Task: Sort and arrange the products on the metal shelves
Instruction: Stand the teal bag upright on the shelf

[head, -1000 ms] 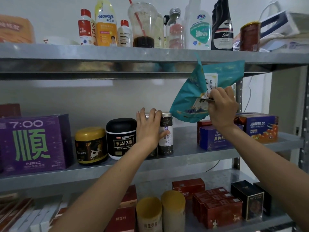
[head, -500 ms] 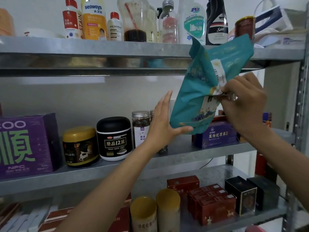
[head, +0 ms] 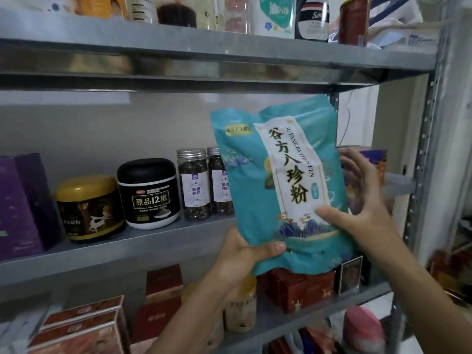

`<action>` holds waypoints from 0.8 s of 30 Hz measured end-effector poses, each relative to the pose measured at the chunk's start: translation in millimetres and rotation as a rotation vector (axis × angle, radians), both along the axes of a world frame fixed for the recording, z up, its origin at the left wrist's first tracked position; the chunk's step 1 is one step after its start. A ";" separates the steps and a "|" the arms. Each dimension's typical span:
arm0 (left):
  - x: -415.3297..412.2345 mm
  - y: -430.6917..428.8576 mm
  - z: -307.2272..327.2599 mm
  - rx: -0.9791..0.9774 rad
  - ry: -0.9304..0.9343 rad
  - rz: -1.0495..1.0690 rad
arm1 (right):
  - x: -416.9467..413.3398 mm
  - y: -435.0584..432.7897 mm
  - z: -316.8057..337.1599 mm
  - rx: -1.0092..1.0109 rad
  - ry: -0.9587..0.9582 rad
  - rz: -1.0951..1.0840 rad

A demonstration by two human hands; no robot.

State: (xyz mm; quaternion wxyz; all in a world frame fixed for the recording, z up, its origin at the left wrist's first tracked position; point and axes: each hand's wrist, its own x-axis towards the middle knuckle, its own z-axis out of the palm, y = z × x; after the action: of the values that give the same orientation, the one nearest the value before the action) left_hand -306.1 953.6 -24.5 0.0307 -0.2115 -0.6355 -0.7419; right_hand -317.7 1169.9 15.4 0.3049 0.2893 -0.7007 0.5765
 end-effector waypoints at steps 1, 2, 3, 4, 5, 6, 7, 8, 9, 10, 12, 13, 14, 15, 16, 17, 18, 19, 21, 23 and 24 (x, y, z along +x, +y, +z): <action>3.6 -0.5 -4.6 0.011 -0.019 -0.018 | 1.9 4.3 -12.3 -0.054 -0.193 0.199; 6.3 -1.9 -8.9 0.007 -0.031 -0.032 | 3.5 7.7 -23.7 -0.078 -0.375 0.378; 9.0 -3.6 -12.7 -0.008 -0.039 -0.040 | 4.9 10.4 -33.5 -0.062 -0.494 0.488; 11.1 -5.3 -16.7 -0.031 -0.043 -0.044 | 5.2 13.1 -43.3 -0.032 -0.555 0.539; 12.6 -6.7 -21.2 -0.055 -0.050 -0.047 | 5.7 16.1 -53.3 -0.019 -0.595 0.553; 13.8 -8.0 -26.6 -0.071 -0.069 -0.054 | 6.3 17.6 -63.3 -0.029 -0.625 0.546; 15.1 -9.2 -31.7 -0.075 -0.102 -0.061 | 7.5 17.4 -72.8 -0.055 -0.652 0.527; 16.8 -10.4 -36.8 -0.074 -0.135 -0.072 | 9.3 15.6 -81.1 -0.082 -0.666 0.503; 18.5 -11.9 -42.2 -0.074 -0.161 -0.087 | 12.0 13.1 -88.7 -0.111 -0.661 0.479; 20.3 -13.3 -48.2 -0.084 -0.178 -0.102 | 15.1 10.1 -96.1 -0.145 -0.651 0.457; 25.0 -16.3 -58.3 -0.118 -0.222 -0.105 | 21.7 4.7 -111.0 -0.212 -0.648 0.406; 27.8 -17.4 -63.4 -0.129 -0.255 -0.109 | 24.5 1.8 -118.9 -0.237 -0.655 0.373; 30.5 -18.3 -68.7 -0.126 -0.294 -0.124 | 27.7 -2.0 -125.7 -0.254 -0.667 0.341; 33.2 -19.1 -73.6 -0.120 -0.335 -0.147 | 31.0 -6.3 -131.9 -0.267 -0.685 0.304; 36.2 -19.6 -78.2 -0.120 -0.365 -0.165 | 33.6 -10.4 -138.6 -0.278 -0.705 0.267; 38.8 -20.5 -82.8 -0.125 -0.377 -0.173 | 35.6 -13.5 -145.9 -0.290 -0.726 0.238; 40.2 -21.4 -87.5 -0.129 -0.373 -0.167 | 36.8 -15.9 -152.3 -0.300 -0.745 0.222; 41.5 -22.5 -91.5 -0.125 -0.371 -0.156 | 38.3 -18.0 -157.6 -0.303 -0.763 0.218; 44.3 -24.0 -97.3 -0.090 -0.381 -0.120 | 40.8 -20.1 -164.5 -0.294 -0.791 0.221; 45.7 -24.6 -102.5 -0.062 -0.382 -0.071 | 42.9 -21.0 -169.3 -0.307 -0.818 0.257; 46.2 -25.2 -104.7 -0.053 -0.382 -0.048 | 44.6 -21.8 -171.3 -0.326 -0.842 0.301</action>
State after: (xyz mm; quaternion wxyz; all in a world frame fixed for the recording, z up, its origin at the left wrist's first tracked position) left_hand -259.9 928.4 -129.2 -0.1139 -0.0830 -0.6440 -0.7519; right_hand -273.1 1148.1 -155.9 -0.0510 0.0772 -0.6139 0.7840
